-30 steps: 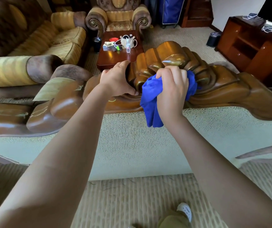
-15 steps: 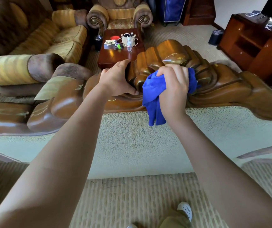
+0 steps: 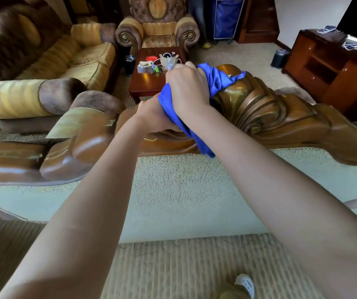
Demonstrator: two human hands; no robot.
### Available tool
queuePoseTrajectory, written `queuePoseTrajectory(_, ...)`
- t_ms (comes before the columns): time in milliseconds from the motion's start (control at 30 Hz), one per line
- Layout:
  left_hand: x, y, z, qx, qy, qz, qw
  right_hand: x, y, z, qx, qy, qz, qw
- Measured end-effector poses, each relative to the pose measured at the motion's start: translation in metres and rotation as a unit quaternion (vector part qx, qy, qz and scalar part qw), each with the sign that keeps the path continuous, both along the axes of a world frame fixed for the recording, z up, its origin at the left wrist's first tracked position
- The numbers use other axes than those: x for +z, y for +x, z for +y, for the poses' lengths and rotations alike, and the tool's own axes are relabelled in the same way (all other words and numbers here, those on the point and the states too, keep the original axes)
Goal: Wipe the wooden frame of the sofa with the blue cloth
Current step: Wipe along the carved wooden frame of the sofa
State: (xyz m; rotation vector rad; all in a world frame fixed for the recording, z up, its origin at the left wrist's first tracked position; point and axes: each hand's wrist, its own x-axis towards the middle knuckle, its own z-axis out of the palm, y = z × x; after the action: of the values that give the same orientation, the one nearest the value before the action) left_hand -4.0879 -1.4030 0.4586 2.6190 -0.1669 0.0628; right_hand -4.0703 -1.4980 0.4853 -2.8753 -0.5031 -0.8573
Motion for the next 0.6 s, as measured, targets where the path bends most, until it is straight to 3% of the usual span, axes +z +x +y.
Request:
queuePoseTrajectory(67, 0.004, -0.003, 0.002, -0.017, -0.050, 0.010, 0.999, 0.002, -0.005, 0.003, -0.001, 0.008, -0.003, 1.000)
queuePoseTrajectory(233, 0.012, -0.007, 0.003, -0.083, -0.009, 0.001, 0.996, -0.013, -0.033, -0.008, 0.019, 0.051, -0.018, 0.998)
queuePoseTrajectory(500, 0.005, -0.005, 0.008, -0.055, -0.083, -0.006, 0.995, -0.010, -0.009, 0.004, -0.006, 0.043, -0.002, 0.999)
queuePoseTrajectory(600, 0.005, 0.000, 0.009, -0.058, -0.108, 0.044, 0.991, -0.027, -0.032, -0.020, 0.050, 0.078, -0.083, 0.992)
